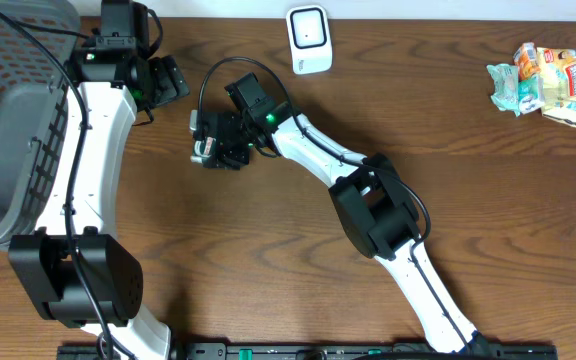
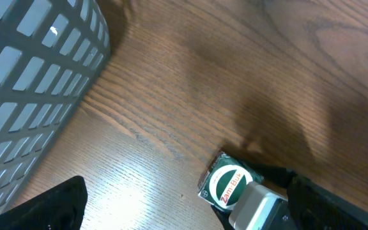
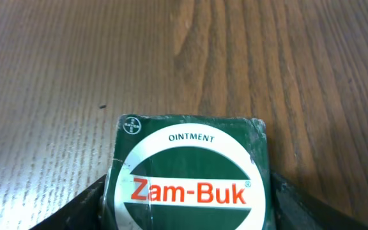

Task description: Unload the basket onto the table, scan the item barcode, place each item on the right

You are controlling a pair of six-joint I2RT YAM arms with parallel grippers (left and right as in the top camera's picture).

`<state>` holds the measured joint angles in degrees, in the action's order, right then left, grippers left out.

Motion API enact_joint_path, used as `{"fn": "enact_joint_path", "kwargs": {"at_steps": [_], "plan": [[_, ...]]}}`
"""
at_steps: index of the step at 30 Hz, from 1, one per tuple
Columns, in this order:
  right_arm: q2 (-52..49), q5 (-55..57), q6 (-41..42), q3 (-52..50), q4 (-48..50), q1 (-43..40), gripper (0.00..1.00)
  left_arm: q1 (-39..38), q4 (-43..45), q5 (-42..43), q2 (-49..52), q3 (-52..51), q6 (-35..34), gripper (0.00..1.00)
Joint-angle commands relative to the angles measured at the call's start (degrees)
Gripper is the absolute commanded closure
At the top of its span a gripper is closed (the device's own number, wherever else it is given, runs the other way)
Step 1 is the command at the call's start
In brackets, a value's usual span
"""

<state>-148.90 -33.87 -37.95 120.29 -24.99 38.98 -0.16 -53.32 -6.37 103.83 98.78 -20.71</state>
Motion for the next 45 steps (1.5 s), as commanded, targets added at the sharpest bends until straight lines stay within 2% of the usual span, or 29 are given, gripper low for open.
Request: {"fn": "enact_joint_path", "kwargs": {"at_steps": [1,3,7,12,17,22,27,31,37,41,45], "plan": [[-0.02,1.70,4.24,0.68,1.07,0.20,0.33,0.00,-0.02,-0.72,0.33,0.33,0.33,0.02],[0.17,3.48,6.43,0.70,1.20,-0.02,0.35,0.00,-0.02,-0.72,0.33,0.33,0.33,0.02],[1.29,5.03,10.71,0.74,0.09,-0.87,0.49,0.00,-0.02,-0.72,0.35,0.33,0.33,0.02],[4.81,5.92,11.19,0.74,-5.88,-2.49,0.49,0.00,-0.02,-0.72,0.35,0.33,0.33,0.02],[10.86,13.75,10.86,0.74,-18.43,-5.16,0.50,0.00,-0.02,-0.72,0.33,0.33,0.33,0.02],[15.54,20.04,0.98,0.74,-33.55,-8.59,0.49,0.00,-0.02,-0.74,0.33,0.33,0.33,0.02],[16.68,26.40,-4.59,0.74,-42.69,-13.29,0.48,0.00,0.00,-0.72,0.35,0.33,0.33,0.02],[16.61,29.29,-4.59,0.72,-44.33,-16.50,0.34,-0.02,-0.02,-0.72,0.35,0.33,0.33,0.02],[16.57,29.00,-4.57,0.72,-42.40,-20.37,0.07,0.00,-0.02,-0.72,0.33,0.33,0.33,0.02],[16.57,26.18,-1.18,0.72,-40.98,-21.94,0.05,0.00,-0.02,-0.72,0.33,0.33,0.33,0.02],[16.57,18.80,11.10,0.72,-40.70,-22.18,0.01,0.00,-0.02,-0.72,0.33,0.33,0.33,0.02]]}}
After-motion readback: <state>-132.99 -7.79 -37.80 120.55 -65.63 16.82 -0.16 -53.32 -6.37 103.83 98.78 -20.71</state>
